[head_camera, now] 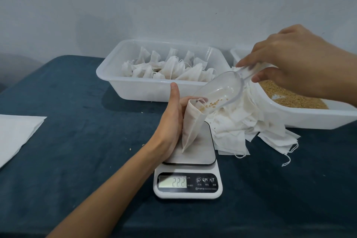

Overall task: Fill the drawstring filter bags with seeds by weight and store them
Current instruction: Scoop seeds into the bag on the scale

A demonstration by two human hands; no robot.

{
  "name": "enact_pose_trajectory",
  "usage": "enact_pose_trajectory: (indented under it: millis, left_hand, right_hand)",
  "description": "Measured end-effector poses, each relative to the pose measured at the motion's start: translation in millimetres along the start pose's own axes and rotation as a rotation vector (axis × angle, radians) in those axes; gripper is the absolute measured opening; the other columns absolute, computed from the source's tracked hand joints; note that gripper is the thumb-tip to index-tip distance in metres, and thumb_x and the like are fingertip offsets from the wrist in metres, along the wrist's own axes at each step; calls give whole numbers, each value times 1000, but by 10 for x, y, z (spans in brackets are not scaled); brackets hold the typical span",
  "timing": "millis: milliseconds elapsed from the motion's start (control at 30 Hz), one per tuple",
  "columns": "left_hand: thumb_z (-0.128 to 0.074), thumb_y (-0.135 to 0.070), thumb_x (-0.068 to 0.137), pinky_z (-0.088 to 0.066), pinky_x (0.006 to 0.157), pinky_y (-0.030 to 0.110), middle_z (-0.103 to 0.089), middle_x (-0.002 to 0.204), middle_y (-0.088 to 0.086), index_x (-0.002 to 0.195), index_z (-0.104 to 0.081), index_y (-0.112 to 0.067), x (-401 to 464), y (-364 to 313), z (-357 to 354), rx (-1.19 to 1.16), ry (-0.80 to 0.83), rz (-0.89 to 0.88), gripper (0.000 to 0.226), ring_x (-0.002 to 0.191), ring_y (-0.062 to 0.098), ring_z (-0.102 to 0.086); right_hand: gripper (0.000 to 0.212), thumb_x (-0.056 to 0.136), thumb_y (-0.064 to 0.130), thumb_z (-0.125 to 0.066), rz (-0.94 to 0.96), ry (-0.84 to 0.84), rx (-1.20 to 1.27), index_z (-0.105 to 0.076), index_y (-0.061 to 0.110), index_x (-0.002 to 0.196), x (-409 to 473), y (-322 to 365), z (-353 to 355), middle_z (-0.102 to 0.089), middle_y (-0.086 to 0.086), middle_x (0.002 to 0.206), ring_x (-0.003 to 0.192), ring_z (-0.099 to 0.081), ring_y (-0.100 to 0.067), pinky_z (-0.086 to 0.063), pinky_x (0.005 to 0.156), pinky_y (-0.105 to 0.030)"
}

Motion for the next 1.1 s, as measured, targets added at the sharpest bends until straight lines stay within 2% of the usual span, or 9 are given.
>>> enact_pose_trajectory:
  millis: [133,367,467,600,733,833,900,1000,1100]
  left_hand:
    - [-20,-79,83,-46,103,38,-69,130,18,125,-70,-2,6,2,8,0,9,0,101,113,24,-65]
    - [-22,-81,82,-46,107,39,-72,126,17,124,-71,-3,13,10,18,-3,9,2,101,111,21,-66]
    - [-23,-82,80,-45,110,40,-74,125,11,125,-71,-5,13,22,23,-5,7,18,101,117,22,-67]
    - [-23,-82,80,-44,116,43,-74,125,9,125,-71,-6,16,32,34,-1,-1,26,101,124,24,-66]
    - [-16,-78,94,-45,111,42,-76,119,10,121,-74,-7,19,30,63,2,-23,25,96,113,24,-68]
    - [-11,-74,100,-47,106,44,-77,115,11,121,-73,-7,17,26,83,15,-34,30,94,113,31,-69]
    - [-12,-75,99,-51,98,39,-78,107,8,120,-73,-6,19,28,84,9,-36,34,94,103,23,-71]
    - [-14,-75,98,-50,98,36,-76,103,7,117,-73,-5,27,28,90,-6,-46,28,93,102,22,-70]
    - [-18,-77,96,-49,107,41,-77,109,9,119,-75,-9,29,53,118,10,-59,36,92,116,30,-69]
  right_hand:
    - [39,92,27,-71,3,-2,1,-65,35,130,4,6,-2,-68,15,116,118,-57,-20,-25,109,-39]
    - [38,92,28,-71,4,25,28,-65,37,128,-12,-12,-77,-67,17,113,116,-57,-20,-29,105,-38]
    - [37,90,26,-73,-14,29,99,-68,34,125,-30,-54,-135,-69,17,107,110,-60,-20,-33,94,-32]
    - [36,89,25,-74,-32,32,148,-69,34,123,-54,-95,-215,-68,19,101,103,-60,-17,-29,82,-26]
    - [33,87,23,-76,-94,36,283,-71,36,116,-84,-189,-291,-62,29,93,93,-55,-2,-30,75,-20]
    - [31,86,16,-77,-149,42,435,-73,34,110,-134,-292,-402,-63,32,91,91,-55,18,-35,76,-3]
    - [33,86,14,-77,-160,54,542,-72,40,105,-179,-362,-486,-68,33,89,91,-53,28,-36,78,2]
    - [35,86,16,-76,-211,83,698,-68,46,102,-256,-521,-612,-70,36,98,98,-60,21,-44,82,-9]
    - [28,89,8,-72,-275,59,885,-72,33,101,-328,-746,-734,-75,22,100,102,-66,8,-48,84,-6]
Point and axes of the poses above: each hand's wrist, its own x-axis towards the middle knuckle, its own z-axis out of the back of the hand, y = z × x, the point moved 8 cm from there along x, towards the middle knuckle
